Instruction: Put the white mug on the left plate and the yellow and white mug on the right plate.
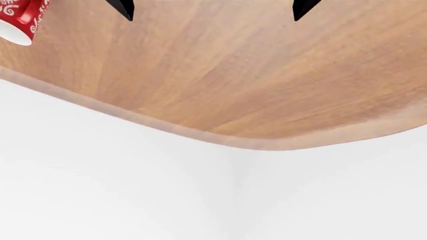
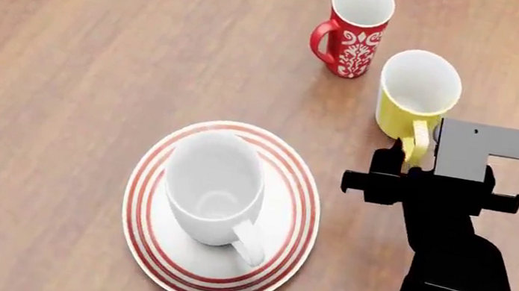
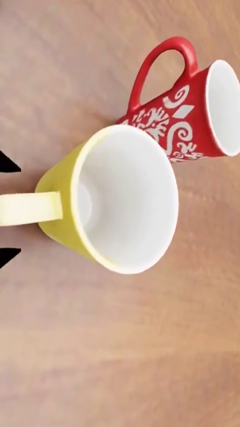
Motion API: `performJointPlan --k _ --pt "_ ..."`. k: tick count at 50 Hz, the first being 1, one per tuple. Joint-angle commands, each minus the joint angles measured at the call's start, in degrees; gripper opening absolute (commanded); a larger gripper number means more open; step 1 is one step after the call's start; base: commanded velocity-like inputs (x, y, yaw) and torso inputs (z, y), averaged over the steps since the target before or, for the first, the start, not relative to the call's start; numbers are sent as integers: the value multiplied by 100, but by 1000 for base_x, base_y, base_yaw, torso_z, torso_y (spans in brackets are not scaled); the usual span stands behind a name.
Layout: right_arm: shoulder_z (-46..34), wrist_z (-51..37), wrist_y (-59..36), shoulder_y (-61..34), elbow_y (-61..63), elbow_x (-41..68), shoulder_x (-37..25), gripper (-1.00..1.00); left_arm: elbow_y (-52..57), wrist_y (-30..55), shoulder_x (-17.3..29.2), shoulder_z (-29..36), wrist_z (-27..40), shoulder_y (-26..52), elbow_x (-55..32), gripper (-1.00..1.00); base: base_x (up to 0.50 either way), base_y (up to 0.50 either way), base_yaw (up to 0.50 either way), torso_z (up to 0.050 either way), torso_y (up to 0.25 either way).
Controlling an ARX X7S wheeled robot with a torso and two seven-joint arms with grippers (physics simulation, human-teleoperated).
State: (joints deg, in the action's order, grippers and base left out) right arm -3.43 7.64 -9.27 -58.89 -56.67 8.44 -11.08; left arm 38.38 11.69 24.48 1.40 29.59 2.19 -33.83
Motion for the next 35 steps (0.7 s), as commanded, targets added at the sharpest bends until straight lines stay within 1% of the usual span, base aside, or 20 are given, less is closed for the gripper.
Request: performJointPlan --k 1,9,13,16,17,19,22,25,32,35 --pt "36 74 228 -119 -495 72 23 -100 10 4 20 -15 32 -2 -31 100 0 0 0 0 0" --pt "65 28 129 -60 -358 115 11 -100 30 -14 29 -30 42 -22 -64 100 0 0 0 0 0" --pt "145 16 323 403 455 206 -35 -100 16 -38 31 -39 34 -24 -71 100 0 0 0 0 0" --pt "347 37 336 876 1359 457 -85 -100 13 -45 32 -41 39 -23 -70 100 0 0 0 0 0" --pt "383 60 428 959 1478 497 -93 -100 8 -53 32 -39 35 -26 -67 100 0 0 0 0 0" --pt "364 77 554 1311 2134 493 -149 -100 -6 -51 34 -36 34 -14 -70 100 0 0 0 0 0" --pt "322 72 625 1652 2795 474 -194 -100 -50 -68 28 -17 16 1 -52 100 0 0 0 0 0" --pt "374 40 558 1866 3251 562 -221 -100 -50 -63 35 -4 15 10 -48 100 0 0 0 0 0" --pt "553 -141 1059 2602 4331 574 -287 -100 -129 -88 20 20 -1 40 -29 100 0 0 0 0 0" --pt "537 -366 1158 2942 4706 313 -339 -100 -114 -82 27 27 7 42 -32 100 0 0 0 0 0"
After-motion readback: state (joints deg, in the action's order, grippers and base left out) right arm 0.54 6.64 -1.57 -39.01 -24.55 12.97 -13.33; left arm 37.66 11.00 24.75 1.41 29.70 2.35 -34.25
